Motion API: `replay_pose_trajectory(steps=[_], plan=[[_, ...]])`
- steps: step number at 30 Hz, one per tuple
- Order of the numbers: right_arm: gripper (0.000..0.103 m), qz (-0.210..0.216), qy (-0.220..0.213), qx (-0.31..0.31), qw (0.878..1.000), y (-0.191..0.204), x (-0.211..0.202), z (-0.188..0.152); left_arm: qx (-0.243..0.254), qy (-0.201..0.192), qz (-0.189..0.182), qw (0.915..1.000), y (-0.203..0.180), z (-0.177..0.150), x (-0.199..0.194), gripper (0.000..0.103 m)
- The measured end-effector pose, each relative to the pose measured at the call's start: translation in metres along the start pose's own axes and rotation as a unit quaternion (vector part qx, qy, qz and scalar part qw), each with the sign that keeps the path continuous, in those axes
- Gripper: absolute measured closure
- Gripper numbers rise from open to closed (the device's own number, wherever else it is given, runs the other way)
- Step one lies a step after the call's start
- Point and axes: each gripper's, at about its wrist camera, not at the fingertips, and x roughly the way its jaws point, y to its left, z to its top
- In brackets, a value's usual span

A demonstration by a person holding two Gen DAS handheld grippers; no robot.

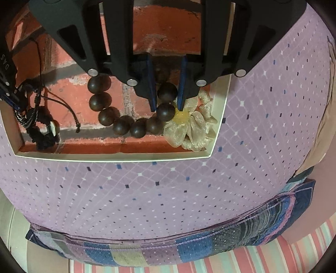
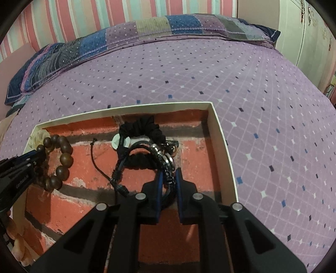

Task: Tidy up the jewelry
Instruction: 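Lower both bracelets into the tray and open both tools, then grasp the orange scrunchie with left tool while right tool grasps white-strap watch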

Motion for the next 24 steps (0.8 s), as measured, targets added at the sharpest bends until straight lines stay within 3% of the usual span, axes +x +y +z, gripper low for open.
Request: replay_pose_trajectory(steps=[4,6,8,10,13,15,17,19,24], plan=[[0.09,-0.006,-0.001,-0.003,1.0,0.001,-0.002,-0.001,-0.005,-0.004,0.003,1.0,0.001,0.002,-0.002,0.078],[0.086,-0.006,-0.007,-0.002,1.0,0.0,-0.004,-0.002,-0.008,-0.01,0.002,0.9999,0.004,0.0,-0.006,0.063],[0.053,-0.006,-0.017,-0.004,1.0,0.001,-0.01,-0.001,-0.012,-0.025,0.002,0.9996,0.009,-0.004,-0.016,0.042],[0.048,-0.01,-0.033,-0.011,0.999,0.002,-0.021,0.0,-0.012,-0.041,-0.007,0.9991,0.014,-0.009,-0.029,0.034],[0.038,-0.003,-0.05,-0.022,0.998,0.003,-0.041,0.001,-0.015,-0.06,-0.024,0.9978,0.025,-0.017,-0.055,0.031],[0.02,-0.004,-0.078,-0.025,0.997,0.0,-0.069,-0.002,-0.028,-0.076,-0.039,0.9959,0.034,-0.024,-0.078,0.022],[0.011,-0.007,-0.108,-0.031,0.994,-0.005,-0.104,-0.011,-0.033,-0.098,-0.032,0.9941,0.048,-0.038,-0.111,0.014],[0.006,-0.016,-0.137,-0.049,0.989,-0.011,-0.143,-0.025,-0.034,-0.122,-0.026,0.9916,0.06,-0.056,-0.143,0.004],[0.002,-0.018,-0.164,-0.045,0.985,-0.044,-0.215,-0.071,-0.037,-0.153,-0.006,0.9875,0.085,-0.108,-0.211,0.003]])
